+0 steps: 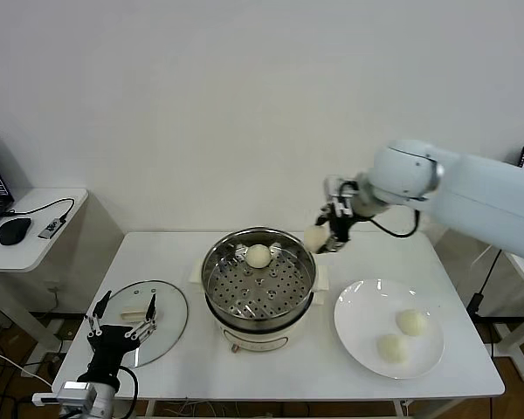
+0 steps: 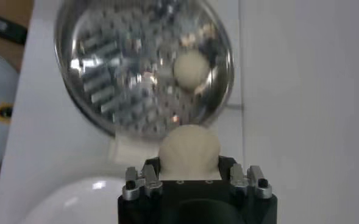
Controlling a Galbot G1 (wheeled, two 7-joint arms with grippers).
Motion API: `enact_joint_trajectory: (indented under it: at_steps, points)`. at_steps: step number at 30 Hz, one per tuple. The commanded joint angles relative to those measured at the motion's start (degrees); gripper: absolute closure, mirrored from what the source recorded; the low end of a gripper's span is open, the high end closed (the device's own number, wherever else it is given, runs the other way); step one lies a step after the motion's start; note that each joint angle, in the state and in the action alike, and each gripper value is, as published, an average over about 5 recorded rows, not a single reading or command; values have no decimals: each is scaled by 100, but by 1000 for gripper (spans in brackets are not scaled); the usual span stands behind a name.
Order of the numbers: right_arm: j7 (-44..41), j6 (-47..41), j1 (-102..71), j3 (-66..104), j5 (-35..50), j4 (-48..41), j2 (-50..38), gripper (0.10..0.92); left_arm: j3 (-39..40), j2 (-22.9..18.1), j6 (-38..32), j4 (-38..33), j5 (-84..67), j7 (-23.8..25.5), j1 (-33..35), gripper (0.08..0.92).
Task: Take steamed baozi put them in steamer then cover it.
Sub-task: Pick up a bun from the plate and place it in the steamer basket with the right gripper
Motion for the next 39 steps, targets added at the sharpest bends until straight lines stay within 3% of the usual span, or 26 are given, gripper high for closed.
enact_joint_trajectory:
  at_steps: [1, 10, 26, 31, 35, 39]
  points:
    - [476, -310, -463, -140, 679, -713, 1634, 438, -24, -23, 22, -21, -8, 0, -8, 177]
    - [648, -341, -1115, -69, 425, -1454, 2302, 432, -31, -57, 22, -45, -7, -2, -8, 177]
    - [769, -233, -1708, -29, -178, -2218, 2684, 426, 10, -107, -5, -114, 18, 0, 0, 177]
    - [623, -179, -1635, 91, -261, -2177, 2576, 351, 42, -103, -4, -108, 28, 0, -9, 177]
    - [125, -201, -1012, 151, -165, -1652, 2156, 250, 51, -90, -4, -84, 36, 0, -19, 177]
    - [-480, -150, -166, 26, -105, -1009, 1473, 208, 43, -66, -5, -56, 32, 0, -36, 177]
